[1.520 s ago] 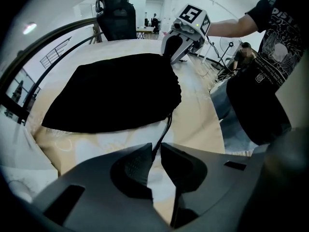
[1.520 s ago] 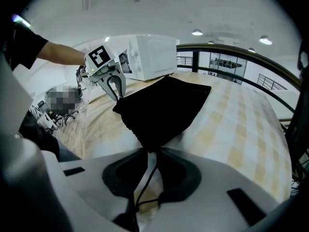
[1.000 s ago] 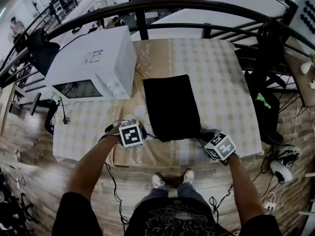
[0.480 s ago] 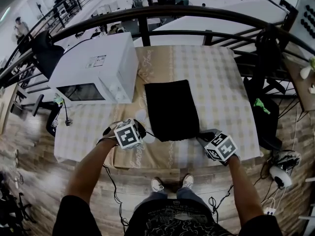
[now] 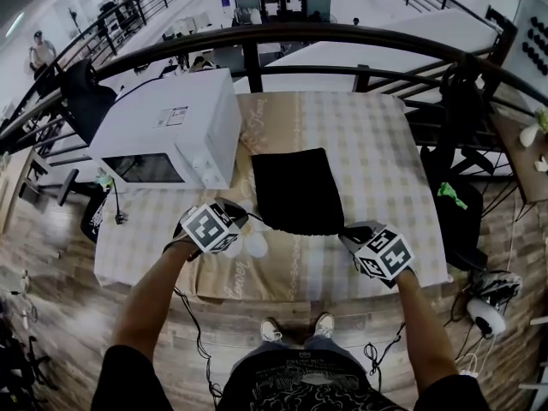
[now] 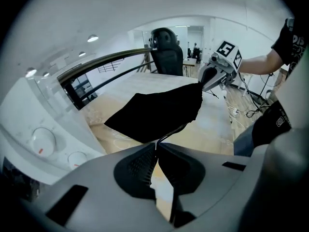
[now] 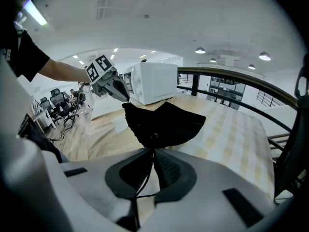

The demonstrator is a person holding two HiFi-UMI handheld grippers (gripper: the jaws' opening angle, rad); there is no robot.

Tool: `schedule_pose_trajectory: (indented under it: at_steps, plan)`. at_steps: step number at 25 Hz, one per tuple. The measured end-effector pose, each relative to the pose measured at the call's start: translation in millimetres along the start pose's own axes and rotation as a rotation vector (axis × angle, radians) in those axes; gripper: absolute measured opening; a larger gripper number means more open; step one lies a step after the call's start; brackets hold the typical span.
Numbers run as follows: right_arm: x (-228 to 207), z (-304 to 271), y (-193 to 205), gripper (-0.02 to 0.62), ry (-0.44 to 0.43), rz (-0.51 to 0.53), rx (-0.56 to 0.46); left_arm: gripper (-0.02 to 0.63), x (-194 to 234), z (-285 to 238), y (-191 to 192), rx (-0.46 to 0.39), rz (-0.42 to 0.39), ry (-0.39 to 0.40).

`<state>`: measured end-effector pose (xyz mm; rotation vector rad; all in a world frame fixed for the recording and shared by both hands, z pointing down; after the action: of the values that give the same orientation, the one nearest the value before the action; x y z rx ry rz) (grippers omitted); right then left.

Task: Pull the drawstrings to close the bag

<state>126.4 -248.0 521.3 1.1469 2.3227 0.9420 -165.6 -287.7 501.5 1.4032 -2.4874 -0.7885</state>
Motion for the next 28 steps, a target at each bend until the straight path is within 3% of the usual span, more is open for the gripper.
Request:
schedule_pose_trajectory:
  at_steps: [8,17,24,28]
  plan:
    - [-4.9,15.5,-28.0,0.035,0.008,0.068,-0.073,0.038,26.7,34.2,-23.9,-0.150,0.159,-0.110]
    - [-8.0,38.7,-64.2,0.035,0.060,0.166,-0.146,0.038,45.2,79.6,-58.0,-0.315,0.282,-0.224]
    - [-11.1,68.1,-103.2,0.037,0.119,0.232,-0.244,0.038,54.9,121.0,-79.2,-0.541,0.457,-0.297]
    - [-14.0,86.4,-125.8,0.037,0.187,0.281,-0.303,0.038,55.7,148.8,-94.5,-0.663,0.506,-0.336]
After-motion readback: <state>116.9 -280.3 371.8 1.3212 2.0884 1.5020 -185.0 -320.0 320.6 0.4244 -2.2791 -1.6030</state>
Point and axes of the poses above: the fingertips, and each gripper's own axes: z backward along the fingers, x to its left, y out of its underside, the point moved 7 cm from there along z, backward along the fingers
